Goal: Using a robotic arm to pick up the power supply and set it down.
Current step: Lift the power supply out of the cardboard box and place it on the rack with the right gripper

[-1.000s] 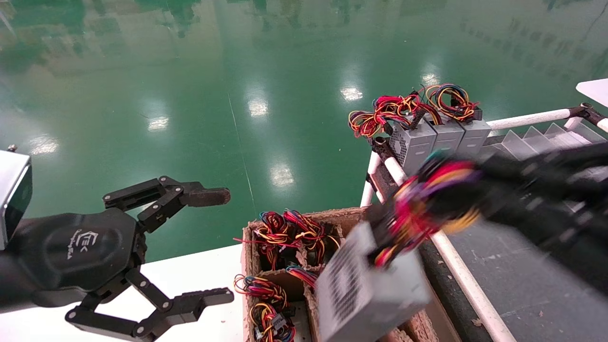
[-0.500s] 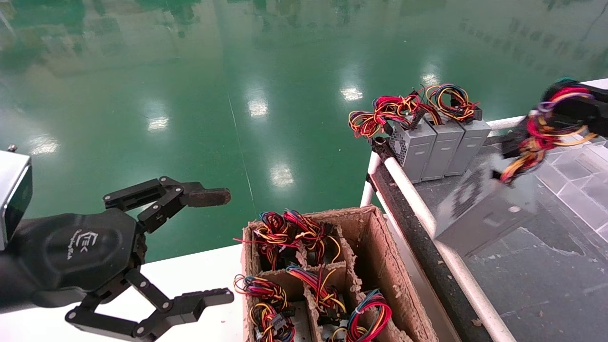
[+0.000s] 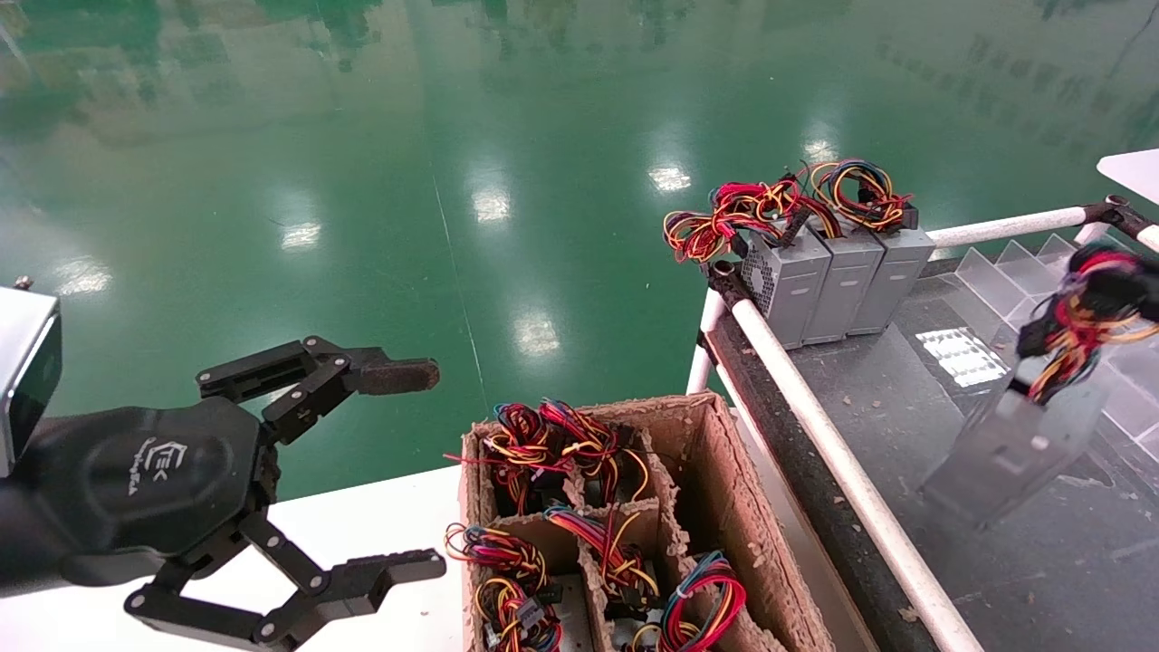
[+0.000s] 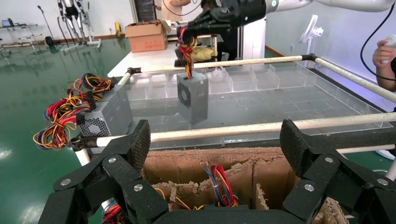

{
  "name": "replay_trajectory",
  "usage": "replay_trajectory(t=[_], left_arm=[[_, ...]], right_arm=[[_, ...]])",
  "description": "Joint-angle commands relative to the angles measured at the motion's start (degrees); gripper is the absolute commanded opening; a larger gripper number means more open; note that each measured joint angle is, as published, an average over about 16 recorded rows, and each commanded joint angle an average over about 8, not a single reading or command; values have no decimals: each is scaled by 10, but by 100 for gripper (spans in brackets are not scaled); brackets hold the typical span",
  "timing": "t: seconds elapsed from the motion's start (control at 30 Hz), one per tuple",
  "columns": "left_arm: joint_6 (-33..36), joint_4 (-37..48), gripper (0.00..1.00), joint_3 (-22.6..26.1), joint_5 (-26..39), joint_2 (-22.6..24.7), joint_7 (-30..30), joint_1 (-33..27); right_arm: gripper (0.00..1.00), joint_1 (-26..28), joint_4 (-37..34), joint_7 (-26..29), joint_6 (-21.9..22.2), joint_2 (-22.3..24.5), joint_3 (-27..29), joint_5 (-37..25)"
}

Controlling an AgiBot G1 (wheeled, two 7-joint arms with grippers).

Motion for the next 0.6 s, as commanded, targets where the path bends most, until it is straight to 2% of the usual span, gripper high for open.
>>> replay_trajectory(t=[0.03, 0.3, 0.6], left_arm=[[0, 0, 100, 0, 0, 0, 0, 0], [0, 0, 100, 0, 0, 0, 0, 0], [0, 0, 100, 0, 0, 0, 0, 0]], right_arm=[[0, -4, -1, 1, 0, -5, -4, -3], [0, 37, 32, 3, 51, -42, -27, -64], [0, 118, 34, 25, 96, -107, -61, -140]])
